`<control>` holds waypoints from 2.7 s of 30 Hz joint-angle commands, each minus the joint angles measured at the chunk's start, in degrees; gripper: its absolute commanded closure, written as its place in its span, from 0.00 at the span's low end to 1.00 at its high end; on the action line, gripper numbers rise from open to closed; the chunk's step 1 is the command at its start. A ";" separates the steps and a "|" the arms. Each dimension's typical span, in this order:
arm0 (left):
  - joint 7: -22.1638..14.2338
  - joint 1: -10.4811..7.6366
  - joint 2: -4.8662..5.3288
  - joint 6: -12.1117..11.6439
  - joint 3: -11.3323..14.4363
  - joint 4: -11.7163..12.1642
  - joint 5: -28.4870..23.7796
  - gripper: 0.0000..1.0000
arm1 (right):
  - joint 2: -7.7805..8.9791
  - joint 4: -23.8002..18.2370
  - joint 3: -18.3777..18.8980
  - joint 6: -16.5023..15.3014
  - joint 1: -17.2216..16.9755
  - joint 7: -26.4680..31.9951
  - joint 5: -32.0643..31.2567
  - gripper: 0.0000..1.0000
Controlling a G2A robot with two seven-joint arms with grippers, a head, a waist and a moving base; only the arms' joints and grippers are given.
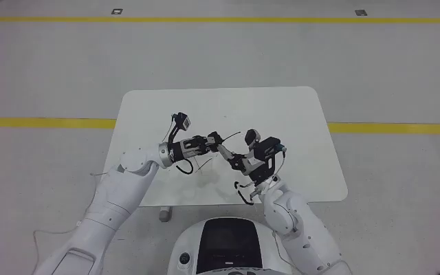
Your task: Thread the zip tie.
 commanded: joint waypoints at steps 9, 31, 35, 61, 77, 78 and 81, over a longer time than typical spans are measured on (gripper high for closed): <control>-9.89 0.08 0.09 8.60 -1.97 3.05 -18.21 1.00 | 1.58 1.40 0.91 1.16 -0.47 -13.61 -22.61 0.00; -15.79 -1.48 0.18 24.47 -2.95 6.00 -31.00 1.00 | 12.62 8.76 -13.06 16.62 13.63 -19.23 -22.61 0.00; -15.79 -1.48 0.18 24.47 -2.95 6.00 -31.00 1.00 | 12.62 8.76 -13.06 16.62 13.63 -19.23 -22.61 0.00; -13.18 -0.67 -0.76 30.30 -2.22 5.88 -41.52 1.00 | 12.30 13.34 -24.76 23.34 20.96 -21.96 -22.61 0.70; -13.18 -0.67 -0.76 30.30 -2.22 5.88 -41.52 1.00 | 9.72 15.43 -26.07 21.78 22.91 -21.07 -22.61 0.75; -13.18 -0.67 -0.76 30.30 -2.22 5.88 -41.52 1.00 | 9.60 15.55 -26.13 21.76 23.04 -21.09 -22.61 0.75; -13.18 -0.67 -0.76 30.30 -2.22 5.88 -41.52 1.00 | 9.26 15.70 -26.21 21.75 23.39 -21.18 -22.61 0.76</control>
